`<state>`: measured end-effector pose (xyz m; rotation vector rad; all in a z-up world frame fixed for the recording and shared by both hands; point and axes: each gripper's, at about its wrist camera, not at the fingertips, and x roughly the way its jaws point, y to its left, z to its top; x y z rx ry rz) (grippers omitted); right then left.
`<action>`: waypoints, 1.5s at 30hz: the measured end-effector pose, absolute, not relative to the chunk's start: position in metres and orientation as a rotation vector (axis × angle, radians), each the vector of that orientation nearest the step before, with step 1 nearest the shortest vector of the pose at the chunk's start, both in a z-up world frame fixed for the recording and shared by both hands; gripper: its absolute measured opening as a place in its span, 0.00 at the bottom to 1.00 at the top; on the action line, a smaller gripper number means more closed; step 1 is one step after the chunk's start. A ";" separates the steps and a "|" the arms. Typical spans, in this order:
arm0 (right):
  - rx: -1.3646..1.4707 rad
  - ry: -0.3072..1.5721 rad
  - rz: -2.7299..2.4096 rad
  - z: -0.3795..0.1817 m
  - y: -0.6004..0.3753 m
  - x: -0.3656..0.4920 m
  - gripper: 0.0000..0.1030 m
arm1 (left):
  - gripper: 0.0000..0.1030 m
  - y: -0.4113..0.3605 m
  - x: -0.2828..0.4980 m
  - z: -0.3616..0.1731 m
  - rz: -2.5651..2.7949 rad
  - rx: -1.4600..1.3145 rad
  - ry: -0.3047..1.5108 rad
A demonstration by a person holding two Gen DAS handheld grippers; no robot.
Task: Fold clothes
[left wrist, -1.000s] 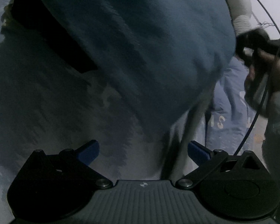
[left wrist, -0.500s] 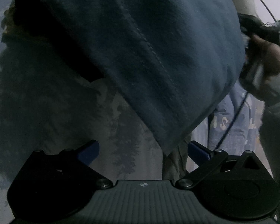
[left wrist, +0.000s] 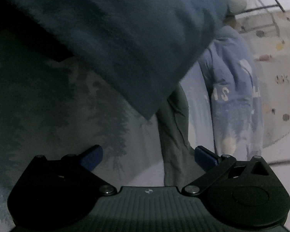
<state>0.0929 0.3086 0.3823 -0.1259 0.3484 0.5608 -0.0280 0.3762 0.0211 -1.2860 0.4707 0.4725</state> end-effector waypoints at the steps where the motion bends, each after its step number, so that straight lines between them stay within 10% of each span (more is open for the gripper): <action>1: -0.117 0.354 0.542 0.380 0.286 0.089 1.00 | 1.00 0.376 -0.027 0.022 0.475 -1.272 0.471; 17: -0.145 0.696 0.708 0.180 0.235 0.101 0.96 | 1.00 0.368 -0.054 0.032 0.700 -1.191 0.372; 21: -0.316 0.711 0.815 0.138 0.281 0.101 0.82 | 1.00 0.370 -0.062 0.032 0.734 -1.184 0.361; 24: -0.371 0.768 0.829 0.108 0.299 0.108 0.27 | 1.00 0.371 -0.064 0.031 0.742 -1.172 0.366; 26: -0.420 0.777 0.868 0.099 0.303 0.098 0.18 | 1.00 0.371 -0.064 0.030 0.743 -1.162 0.370; 32: -0.435 0.740 0.920 0.128 0.295 0.086 0.29 | 1.00 0.369 -0.064 0.032 0.739 -1.153 0.374; 36: -0.365 0.746 0.907 0.140 0.316 0.111 0.64 | 1.00 0.365 -0.063 0.034 0.721 -1.158 0.376; 45: -0.328 0.808 0.943 0.135 0.397 0.162 0.71 | 1.00 0.376 -0.075 0.035 0.756 -1.201 0.324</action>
